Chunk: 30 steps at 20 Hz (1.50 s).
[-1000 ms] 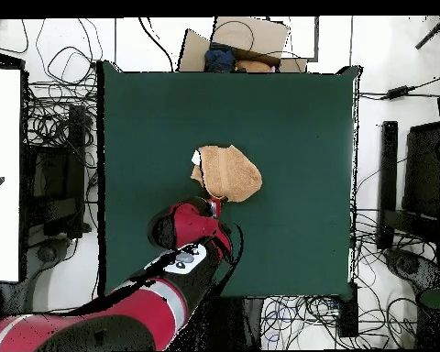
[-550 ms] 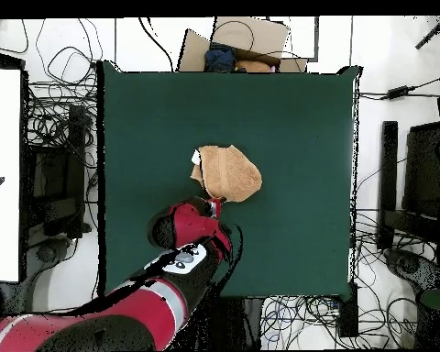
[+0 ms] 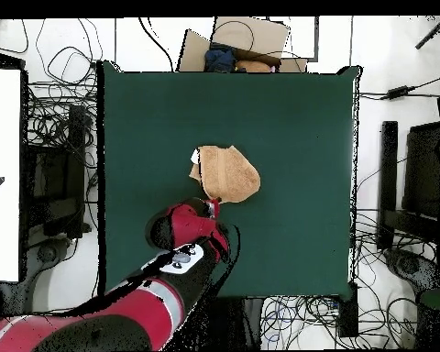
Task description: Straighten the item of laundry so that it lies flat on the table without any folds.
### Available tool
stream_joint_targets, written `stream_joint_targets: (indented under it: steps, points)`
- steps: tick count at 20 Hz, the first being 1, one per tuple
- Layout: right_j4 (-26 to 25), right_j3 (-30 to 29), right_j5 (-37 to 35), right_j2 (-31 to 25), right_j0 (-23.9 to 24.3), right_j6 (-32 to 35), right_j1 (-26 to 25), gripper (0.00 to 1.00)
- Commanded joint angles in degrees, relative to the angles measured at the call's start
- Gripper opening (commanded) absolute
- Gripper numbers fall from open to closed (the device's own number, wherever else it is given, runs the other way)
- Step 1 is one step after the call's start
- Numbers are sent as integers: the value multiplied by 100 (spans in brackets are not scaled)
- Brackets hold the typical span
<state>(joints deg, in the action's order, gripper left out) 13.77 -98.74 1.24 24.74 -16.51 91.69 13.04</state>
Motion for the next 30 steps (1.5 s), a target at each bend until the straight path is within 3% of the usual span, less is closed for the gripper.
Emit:
stream_joint_targets:
  steps: [1, 12, 22, 30]
  points:
    - [72, 54, -581, -546, -182, 992, -306, 0]
    - [192, -45, -598, -685, -166, 1154, -223, 0]
    - [588, 142, -1629, -66, -831, 1382, -402, 0]
    - [685, -20, -1389, 114, -1149, 1558, -414, 0]
